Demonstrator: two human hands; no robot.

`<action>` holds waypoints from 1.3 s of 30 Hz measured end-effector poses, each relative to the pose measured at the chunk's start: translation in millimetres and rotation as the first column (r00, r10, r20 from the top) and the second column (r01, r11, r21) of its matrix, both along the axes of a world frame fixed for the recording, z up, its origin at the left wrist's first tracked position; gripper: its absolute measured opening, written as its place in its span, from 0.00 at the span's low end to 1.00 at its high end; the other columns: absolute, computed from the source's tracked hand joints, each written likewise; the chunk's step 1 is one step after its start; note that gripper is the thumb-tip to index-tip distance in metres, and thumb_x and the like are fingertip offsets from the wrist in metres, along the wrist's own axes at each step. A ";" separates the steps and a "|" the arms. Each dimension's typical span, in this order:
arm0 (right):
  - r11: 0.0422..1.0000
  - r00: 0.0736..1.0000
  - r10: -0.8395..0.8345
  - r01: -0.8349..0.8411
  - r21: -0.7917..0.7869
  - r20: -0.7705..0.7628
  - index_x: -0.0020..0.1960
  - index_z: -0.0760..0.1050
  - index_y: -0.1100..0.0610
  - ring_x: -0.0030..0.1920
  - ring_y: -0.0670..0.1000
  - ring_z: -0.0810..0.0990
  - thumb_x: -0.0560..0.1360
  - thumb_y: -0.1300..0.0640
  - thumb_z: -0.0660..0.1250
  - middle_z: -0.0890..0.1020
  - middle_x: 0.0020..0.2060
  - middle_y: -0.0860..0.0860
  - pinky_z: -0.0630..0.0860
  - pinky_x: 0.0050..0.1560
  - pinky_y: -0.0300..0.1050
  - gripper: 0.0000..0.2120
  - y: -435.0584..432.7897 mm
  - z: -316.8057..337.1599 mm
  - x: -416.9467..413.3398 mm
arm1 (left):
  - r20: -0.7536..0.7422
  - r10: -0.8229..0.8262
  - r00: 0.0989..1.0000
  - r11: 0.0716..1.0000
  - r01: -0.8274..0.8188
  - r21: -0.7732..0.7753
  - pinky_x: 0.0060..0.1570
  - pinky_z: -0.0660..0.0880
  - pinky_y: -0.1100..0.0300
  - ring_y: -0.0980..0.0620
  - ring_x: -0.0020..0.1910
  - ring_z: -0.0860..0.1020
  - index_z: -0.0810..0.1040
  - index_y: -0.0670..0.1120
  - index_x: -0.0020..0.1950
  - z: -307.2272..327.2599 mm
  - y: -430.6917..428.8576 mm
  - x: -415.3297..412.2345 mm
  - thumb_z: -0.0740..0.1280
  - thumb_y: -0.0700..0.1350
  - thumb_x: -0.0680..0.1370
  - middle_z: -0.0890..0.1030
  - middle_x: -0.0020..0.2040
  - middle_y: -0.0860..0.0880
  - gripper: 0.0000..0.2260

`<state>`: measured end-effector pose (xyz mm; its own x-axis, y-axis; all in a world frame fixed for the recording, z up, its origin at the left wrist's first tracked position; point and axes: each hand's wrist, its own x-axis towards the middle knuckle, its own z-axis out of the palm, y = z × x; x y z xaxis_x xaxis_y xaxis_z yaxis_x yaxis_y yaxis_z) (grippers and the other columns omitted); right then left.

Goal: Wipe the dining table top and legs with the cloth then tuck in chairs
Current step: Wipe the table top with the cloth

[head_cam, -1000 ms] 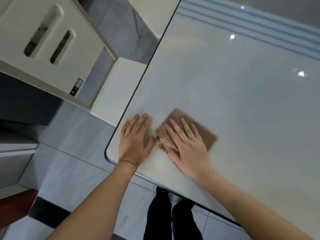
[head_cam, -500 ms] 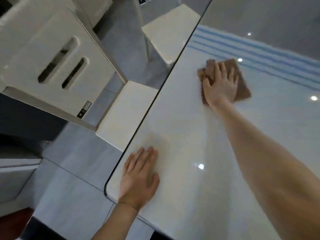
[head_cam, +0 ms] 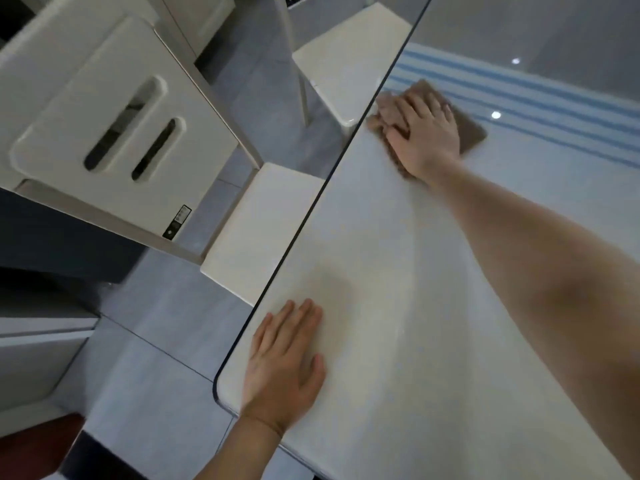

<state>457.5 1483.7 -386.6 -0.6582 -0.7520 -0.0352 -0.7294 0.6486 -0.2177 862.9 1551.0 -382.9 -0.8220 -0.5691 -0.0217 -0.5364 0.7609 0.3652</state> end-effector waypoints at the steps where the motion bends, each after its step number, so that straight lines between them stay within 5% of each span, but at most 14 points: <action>1: 0.999 0.999 -0.036 0.036 0.010 0.001 0.77 0.57 0.48 0.77 0.55 0.53 0.79 0.40 0.50 0.60 0.77 0.48 0.47 0.76 0.54 0.28 -8.5 -0.7 4.2 | -0.004 0.000 1.000 1.000 0.000 -0.008 0.71 0.60 0.49 0.52 0.73 0.63 0.69 0.49 0.71 -0.3 -1.2 -0.1 0.61 0.50 0.74 0.68 0.72 0.53 0.25; 7: 0.952 0.952 0.306 -0.306 -0.032 0.009 0.76 0.61 0.49 0.76 0.58 0.58 0.77 0.39 0.50 0.64 0.75 0.49 0.53 0.75 0.56 0.30 91.7 3.8 133.5 | 0.031 0.022 0.999 1.000 -0.022 -0.012 0.73 0.57 0.51 0.51 0.73 0.63 0.70 0.48 0.71 0.9 -0.9 -1.6 0.60 0.52 0.74 0.69 0.71 0.51 0.25; 11: 0.668 0.673 0.738 -0.738 0.094 0.043 0.76 0.60 0.48 0.78 0.55 0.54 0.77 0.40 0.57 0.60 0.77 0.47 0.51 0.76 0.55 0.30 257.7 9.0 197.8 | 0.059 0.014 0.998 1.000 -0.013 -0.013 0.73 0.56 0.51 0.51 0.74 0.61 0.68 0.48 0.72 -0.1 -1.2 -0.8 0.58 0.53 0.74 0.68 0.72 0.51 0.26; 14: 0.496 0.510 0.855 -0.857 0.141 0.091 0.77 0.56 0.44 0.78 0.54 0.52 0.76 0.40 0.56 0.57 0.77 0.46 0.52 0.76 0.55 0.30 317.2 10.2 137.5 | 0.040 0.027 0.999 0.999 -0.025 -0.037 0.73 0.56 0.51 0.50 0.73 0.62 0.68 0.48 0.72 -0.8 -1.3 -0.9 0.59 0.52 0.74 0.69 0.72 0.50 0.26; 16: 0.738 0.749 0.661 -0.660 0.143 0.042 0.77 0.56 0.43 0.77 0.55 0.55 0.76 0.40 0.54 0.61 0.77 0.48 0.54 0.76 0.54 0.30 321.1 4.8 82.1 | 0.040 0.023 0.999 0.999 -0.021 -0.046 0.73 0.56 0.51 0.50 0.73 0.61 0.68 0.48 0.72 -2.7 -0.3 -1.7 0.60 0.52 0.74 0.69 0.72 0.50 0.26; 19: 0.998 0.998 -0.056 0.056 0.032 0.000 0.76 0.58 0.44 0.76 0.56 0.58 0.75 0.40 0.52 0.64 0.75 0.51 0.53 0.76 0.55 0.30 294.8 4.3 31.8 | 0.049 0.020 0.999 0.998 -0.017 -0.062 0.72 0.58 0.48 0.49 0.73 0.62 0.67 0.49 0.72 -5.0 -0.6 -0.3 0.60 0.52 0.73 0.69 0.72 0.50 0.27; 21: 0.929 0.929 -0.370 0.370 -0.008 0.014 0.77 0.59 0.48 0.76 0.59 0.57 0.75 0.41 0.51 0.63 0.76 0.51 0.51 0.76 0.57 0.31 259.8 5.6 44.8 | 0.047 0.020 0.999 0.997 -0.017 -0.071 0.71 0.60 0.47 0.48 0.73 0.63 0.67 0.49 0.72 -4.3 -0.2 -0.3 0.60 0.52 0.74 0.69 0.72 0.49 0.26; 23: 0.904 0.904 -0.427 0.428 -0.025 0.027 0.78 0.57 0.51 0.76 0.60 0.56 0.76 0.42 0.50 0.61 0.76 0.51 0.49 0.76 0.57 0.31 228.7 3.0 92.5 | 0.037 0.019 0.999 0.998 -0.016 -0.068 0.71 0.60 0.47 0.48 0.73 0.63 0.68 0.48 0.72 -3.6 -0.2 -0.9 0.60 0.51 0.74 0.69 0.72 0.49 0.26; 27: 0.998 0.999 0.029 -0.027 -0.058 0.020 0.77 0.59 0.51 0.77 0.58 0.57 0.77 0.42 0.56 0.63 0.76 0.49 0.54 0.75 0.58 0.31 237.5 1.9 247.2 | 0.055 -0.001 0.998 0.998 0.004 -0.060 0.72 0.58 0.48 0.48 0.74 0.62 0.66 0.49 0.73 -3.4 0.5 -0.5 0.58 0.52 0.74 0.67 0.73 0.50 0.26; 31: 0.875 0.876 0.475 -0.480 0.062 0.079 0.78 0.55 0.48 0.78 0.54 0.53 0.75 0.42 0.58 0.58 0.77 0.46 0.50 0.77 0.54 0.33 320.2 10.3 291.6 | 0.076 0.012 0.997 0.999 -0.009 -0.044 0.73 0.55 0.50 0.49 0.74 0.60 0.67 0.48 0.72 -3.9 1.5 -0.6 0.58 0.53 0.75 0.67 0.73 0.50 0.26; 33: 0.939 0.943 0.325 -0.331 0.095 0.077 0.78 0.55 0.49 0.78 0.52 0.53 0.74 0.42 0.59 0.59 0.77 0.46 0.50 0.77 0.52 0.35 352.9 7.9 266.0 | 0.078 0.007 0.997 0.999 -0.003 -0.044 0.73 0.56 0.49 0.48 0.74 0.60 0.66 0.48 0.73 -3.7 1.5 -0.6 0.57 0.53 0.74 0.66 0.73 0.50 0.27; 35: 0.988 0.990 -0.128 0.122 0.095 0.057 0.78 0.55 0.50 0.78 0.53 0.54 0.75 0.42 0.54 0.61 0.76 0.48 0.50 0.77 0.51 0.33 366.8 6.2 243.3 | 0.063 -0.004 0.998 0.999 0.007 -0.044 0.73 0.56 0.49 0.48 0.74 0.60 0.66 0.48 0.73 -3.7 1.4 -1.1 0.56 0.53 0.74 0.67 0.73 0.49 0.27; 37: 0.844 0.845 -0.535 0.532 0.060 0.030 0.78 0.56 0.52 0.77 0.56 0.56 0.75 0.43 0.51 0.62 0.76 0.50 0.49 0.76 0.52 0.33 347.4 5.4 237.2 | 0.055 0.007 0.998 0.999 -0.005 -0.038 0.73 0.54 0.50 0.49 0.74 0.60 0.66 0.48 0.73 -2.3 1.5 -0.5 0.55 0.53 0.74 0.67 0.73 0.50 0.27; 39: 0.725 0.724 -0.689 0.688 0.033 0.032 0.78 0.57 0.54 0.76 0.59 0.58 0.75 0.42 0.50 0.62 0.76 0.51 0.51 0.76 0.57 0.34 303.9 5.6 249.4 | 0.051 0.003 0.999 0.999 -0.001 -0.039 0.73 0.53 0.51 0.49 0.74 0.60 0.66 0.48 0.73 -1.7 3.0 -0.3 0.56 0.52 0.74 0.67 0.73 0.50 0.27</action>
<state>706.9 1787.6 -381.0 -0.9924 -0.0920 -0.0812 -0.0723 0.9731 -0.2189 862.6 1554.0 -384.7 -0.8190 -0.5722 -0.0416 -0.5555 0.7727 0.3071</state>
